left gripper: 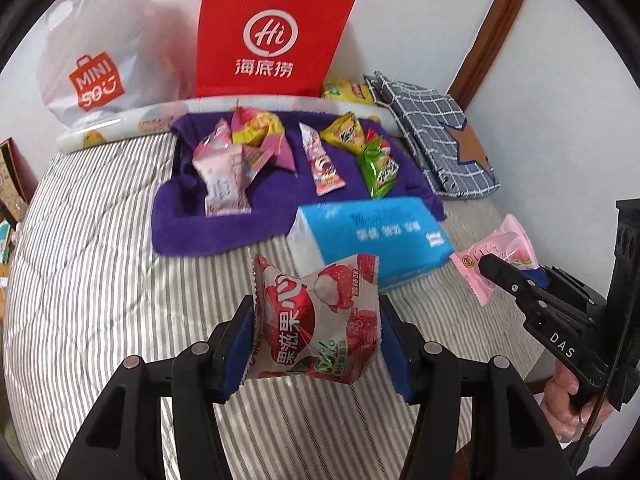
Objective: Organize snacks
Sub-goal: 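Carry the peach candy and fruit bag over the purple towel with both grippers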
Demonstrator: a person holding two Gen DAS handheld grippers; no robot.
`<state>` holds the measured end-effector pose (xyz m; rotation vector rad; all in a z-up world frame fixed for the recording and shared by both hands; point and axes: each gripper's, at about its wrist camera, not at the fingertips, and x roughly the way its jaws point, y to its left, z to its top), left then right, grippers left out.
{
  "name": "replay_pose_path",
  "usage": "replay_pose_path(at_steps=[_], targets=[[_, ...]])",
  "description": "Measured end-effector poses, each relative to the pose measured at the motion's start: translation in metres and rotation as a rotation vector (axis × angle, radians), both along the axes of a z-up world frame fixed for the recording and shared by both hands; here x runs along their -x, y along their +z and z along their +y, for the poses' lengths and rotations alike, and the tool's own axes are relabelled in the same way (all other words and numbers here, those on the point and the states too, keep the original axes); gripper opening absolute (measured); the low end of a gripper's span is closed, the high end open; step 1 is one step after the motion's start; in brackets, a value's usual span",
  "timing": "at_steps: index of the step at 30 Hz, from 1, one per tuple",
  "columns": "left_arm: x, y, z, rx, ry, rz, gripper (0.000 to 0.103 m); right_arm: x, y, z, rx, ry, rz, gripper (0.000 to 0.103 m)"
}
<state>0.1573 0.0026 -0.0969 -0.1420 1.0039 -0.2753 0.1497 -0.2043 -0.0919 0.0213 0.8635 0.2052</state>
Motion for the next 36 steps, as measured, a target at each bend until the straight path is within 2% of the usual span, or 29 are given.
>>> replay_pose_path(at_steps=[25,36], targets=[[-0.079,0.040,-0.012,-0.026,-0.006,-0.072,0.056,-0.082,0.043,0.010,-0.036,0.015,-0.100,0.031],[-0.100,0.046,-0.009,-0.026,-0.007,-0.088,0.056,-0.107,0.055,0.015,-0.040,0.019,-0.129,0.031]])
